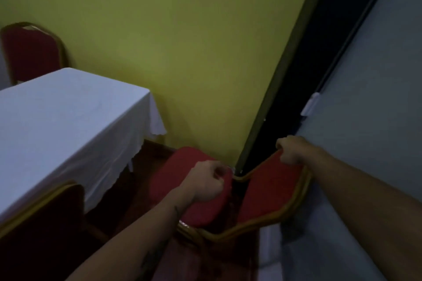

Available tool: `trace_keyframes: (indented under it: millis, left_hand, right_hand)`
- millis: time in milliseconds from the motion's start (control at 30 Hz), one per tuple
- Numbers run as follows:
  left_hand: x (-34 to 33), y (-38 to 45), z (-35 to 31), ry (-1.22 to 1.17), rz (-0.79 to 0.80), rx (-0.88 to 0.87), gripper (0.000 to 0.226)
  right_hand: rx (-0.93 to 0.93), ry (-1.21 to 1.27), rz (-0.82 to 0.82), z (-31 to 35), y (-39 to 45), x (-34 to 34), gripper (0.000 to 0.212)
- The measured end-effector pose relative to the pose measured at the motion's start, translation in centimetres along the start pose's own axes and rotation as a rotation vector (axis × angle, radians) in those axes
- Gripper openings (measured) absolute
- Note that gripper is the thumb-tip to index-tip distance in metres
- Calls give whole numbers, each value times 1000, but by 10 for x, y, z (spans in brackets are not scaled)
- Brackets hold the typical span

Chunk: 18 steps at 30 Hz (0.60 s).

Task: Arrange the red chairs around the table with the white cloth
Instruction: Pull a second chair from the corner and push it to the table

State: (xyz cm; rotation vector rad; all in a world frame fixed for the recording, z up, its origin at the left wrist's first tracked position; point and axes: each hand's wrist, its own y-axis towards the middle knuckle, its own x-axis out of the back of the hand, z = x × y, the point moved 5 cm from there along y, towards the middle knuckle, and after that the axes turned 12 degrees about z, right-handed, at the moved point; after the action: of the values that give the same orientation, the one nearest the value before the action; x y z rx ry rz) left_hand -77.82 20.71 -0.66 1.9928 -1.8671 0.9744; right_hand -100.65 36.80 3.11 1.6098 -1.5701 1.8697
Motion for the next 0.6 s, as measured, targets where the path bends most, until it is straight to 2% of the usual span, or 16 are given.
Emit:
trace_keyframes:
  millis: [167,300,367,500,600]
  left_hand:
    - [-59,84,-58,-26,185,-60,44]
    - [-99,140,-93,-28,254,-73,44]
    - [-123,164,-101,-4,270,-60,56]
    - [-176,194,-102,87,438,61,108]
    - [-198,205,-103,63,462,118,117]
  right_hand:
    - [-76,-5,-26,-85,26,-10,51]
    - [-47,-118,12,-119,50,-26,73]
    - [-19,-167,17,-125,62,-35,82]
    - [76,-243,-81,-127,79,-39,75]
    - [120,-207,-108,-130,83,-39,73]
